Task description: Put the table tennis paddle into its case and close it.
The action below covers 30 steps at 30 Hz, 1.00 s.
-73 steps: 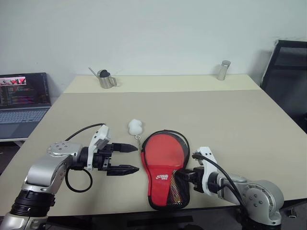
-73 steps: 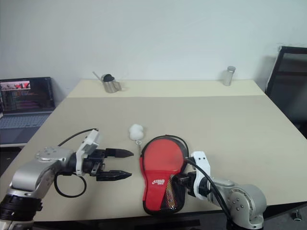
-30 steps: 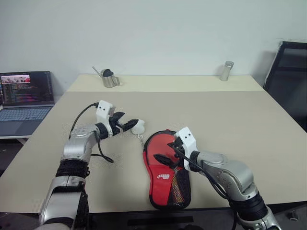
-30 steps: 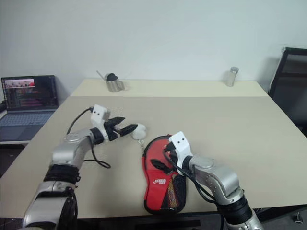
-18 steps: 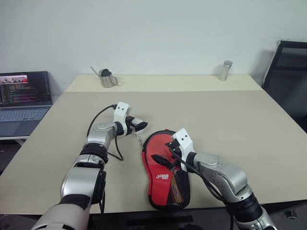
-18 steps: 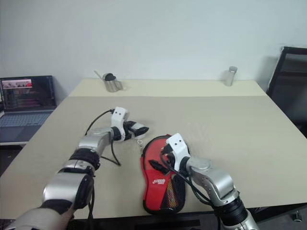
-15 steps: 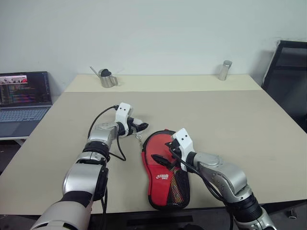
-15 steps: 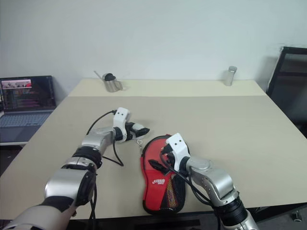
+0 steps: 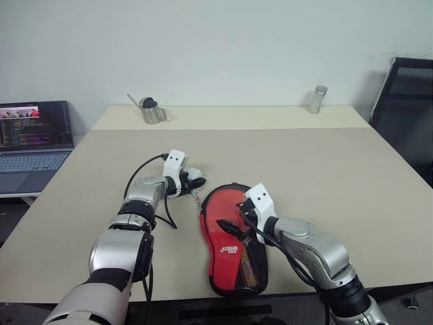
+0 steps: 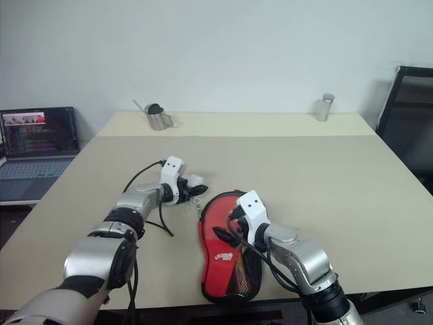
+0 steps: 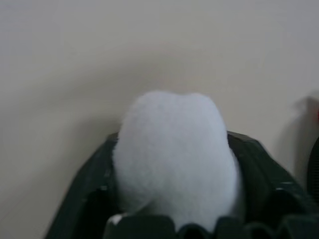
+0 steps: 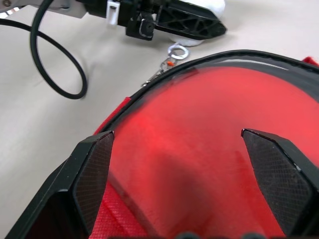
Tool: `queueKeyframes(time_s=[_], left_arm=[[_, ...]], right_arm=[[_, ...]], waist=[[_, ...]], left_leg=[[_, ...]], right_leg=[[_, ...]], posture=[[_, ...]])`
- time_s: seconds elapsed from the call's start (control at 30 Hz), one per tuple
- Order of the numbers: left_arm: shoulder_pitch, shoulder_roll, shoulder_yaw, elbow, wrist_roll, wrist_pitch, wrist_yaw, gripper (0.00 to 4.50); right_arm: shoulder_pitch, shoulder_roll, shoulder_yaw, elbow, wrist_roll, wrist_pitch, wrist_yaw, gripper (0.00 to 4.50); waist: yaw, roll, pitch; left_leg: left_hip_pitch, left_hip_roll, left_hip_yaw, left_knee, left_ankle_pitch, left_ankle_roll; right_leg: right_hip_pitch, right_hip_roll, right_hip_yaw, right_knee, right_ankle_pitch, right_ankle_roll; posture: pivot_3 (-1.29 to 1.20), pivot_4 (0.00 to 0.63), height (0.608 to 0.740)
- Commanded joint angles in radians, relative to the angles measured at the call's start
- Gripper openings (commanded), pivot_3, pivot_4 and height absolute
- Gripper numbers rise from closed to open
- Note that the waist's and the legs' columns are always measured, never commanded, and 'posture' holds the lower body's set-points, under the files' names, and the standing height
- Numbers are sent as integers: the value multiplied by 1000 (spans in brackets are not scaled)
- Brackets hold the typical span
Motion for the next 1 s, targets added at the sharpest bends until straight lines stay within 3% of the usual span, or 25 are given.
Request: queueKeyframes(time_s=[0.03, 0.1, 0.2, 0.4, 0.7, 0.8, 1.0], left_arm=[[1, 12, 40, -38, -29, -12, -11, 1519], [2, 15, 63, -65, -53, -9, -24, 892], [20, 20, 84, -129, -78, 17, -48, 473], [86, 36, 101, -305, -121, 108, -72, 466], [132, 54, 19, -467, -102, 184, -143, 466], [125, 64, -44, -445, -57, 146, -184, 466], [22, 48, -208, -180, 144, -174, -141, 466]], right_arm=[[-24, 15, -52, -24, -8, -61, -12, 4500], [-30, 9, -49, -15, -31, -104, -9, 4500], [-36, -13, -14, 15, -76, -189, 20, 4500], [-29, -31, 54, 110, -106, -264, 116, 4500], [-63, -29, 90, 209, -137, -162, 162, 4500], [-70, -34, 115, 230, -164, -150, 160, 4500], [-70, -1, 122, 252, -197, -149, 135, 4500]], waist=[[0, 0, 0], [0, 0, 0], [0, 0, 0], [-2, 0, 0], [0, 0, 0], [-1, 0, 0], [0, -3, -2]], left_leg=[[0, 0, 0, 0, 0, 0], [0, 0, 0, 0, 0, 0], [0, 0, 0, 0, 0, 0], [0, 0, 0, 0, 0, 0], [1, 0, 0, 1, 0, 0], [1, 0, 0, 1, 0, 0], [4, 0, 1, 1, 0, 0]], right_leg=[[0, 0, 0, 0, 0, -1], [0, 0, 0, 0, 1, -2], [0, 0, 0, 0, 1, -2], [0, 0, 0, 1, 2, -3], [0, 0, 0, 1, 2, -4], [1, 0, 0, 1, 2, -4], [2, 0, 1, 3, 2, -3]], posture=[[0, 150, 740], [0, 150, 740], [0, 150, 740], [0, 150, 740], [0, 150, 740], [0, 150, 740], [0, 150, 740]])
